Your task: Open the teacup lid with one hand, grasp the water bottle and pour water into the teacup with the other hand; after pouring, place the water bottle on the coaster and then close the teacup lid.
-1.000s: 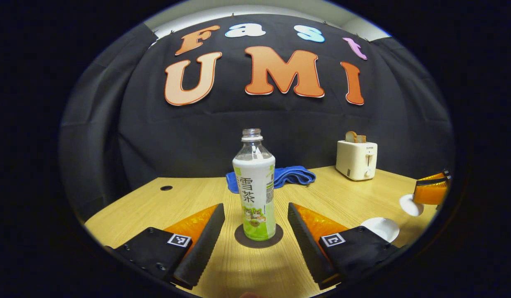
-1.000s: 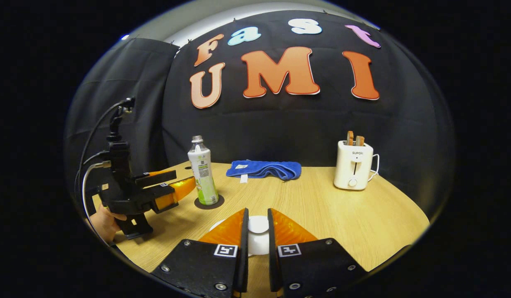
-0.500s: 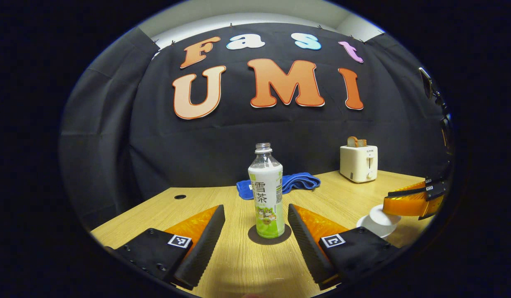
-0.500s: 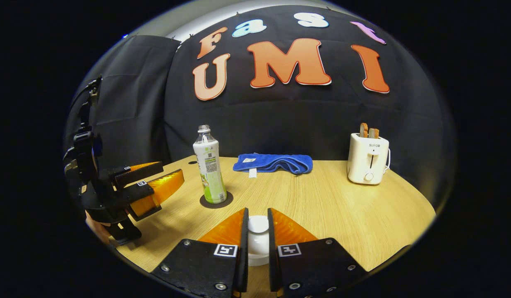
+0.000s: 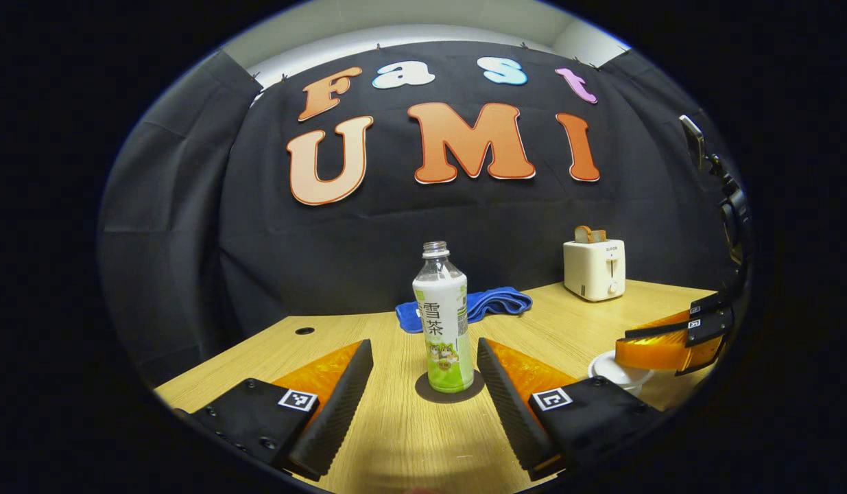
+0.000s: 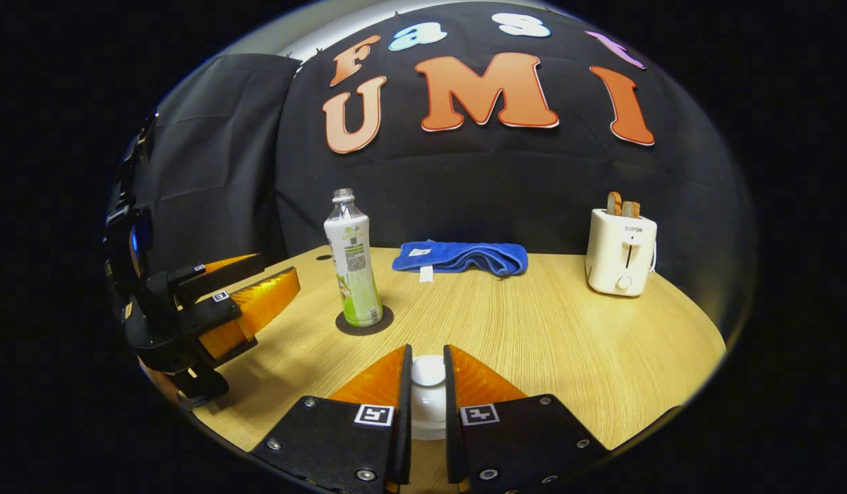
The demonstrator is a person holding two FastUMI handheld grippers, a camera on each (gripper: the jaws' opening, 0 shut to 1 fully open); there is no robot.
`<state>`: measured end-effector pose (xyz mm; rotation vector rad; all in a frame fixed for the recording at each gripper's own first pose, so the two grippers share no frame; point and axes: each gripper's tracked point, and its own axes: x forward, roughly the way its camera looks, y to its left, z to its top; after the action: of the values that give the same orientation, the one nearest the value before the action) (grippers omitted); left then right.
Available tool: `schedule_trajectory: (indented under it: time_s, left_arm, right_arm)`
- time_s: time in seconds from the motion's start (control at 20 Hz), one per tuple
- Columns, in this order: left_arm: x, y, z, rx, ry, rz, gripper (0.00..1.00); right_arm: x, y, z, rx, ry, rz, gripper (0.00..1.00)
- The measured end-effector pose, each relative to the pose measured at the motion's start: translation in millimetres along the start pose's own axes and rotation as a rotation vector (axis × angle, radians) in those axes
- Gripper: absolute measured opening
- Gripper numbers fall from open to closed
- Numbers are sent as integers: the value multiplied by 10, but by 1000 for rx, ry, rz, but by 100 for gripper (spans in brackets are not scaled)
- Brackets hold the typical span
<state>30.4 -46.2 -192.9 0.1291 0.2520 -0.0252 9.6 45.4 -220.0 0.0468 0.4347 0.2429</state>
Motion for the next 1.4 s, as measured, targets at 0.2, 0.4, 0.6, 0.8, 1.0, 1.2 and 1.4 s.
schedule_trajectory:
  time_s: [0.2, 0.4, 0.6, 0.8, 1.0, 1.2, 1.4]
  left_arm:
    - [-21, -27, -14, -5, 9, -5, 96]
    - [-40, -59, -5, 0, 0, -10, 98]
    - [-76, -98, -18, 2, -1, -18, 98]
    - [-113, -29, 94, 6, -29, -4, 98]
    - [-243, -15, 230, -35, -37, -4, 98]
    - [-381, 117, 369, -110, -10, 12, 96]
    - [-536, 337, 516, -83, -27, 60, 98]
  right_arm:
    - [11, -3, -12, 2, 1, 0, 21]
    - [4, 2, 2, -38, -10, -3, 27]
    - [-11, 38, 41, -33, -22, 6, 40]
    - [-111, 22, 255, -19, -88, 3, 55]
    - [-276, 11, 452, -20, -139, -10, 64]
    - [-455, 86, 669, -51, -200, -1, 74]
    - [-615, 70, 923, -60, -264, -37, 79]
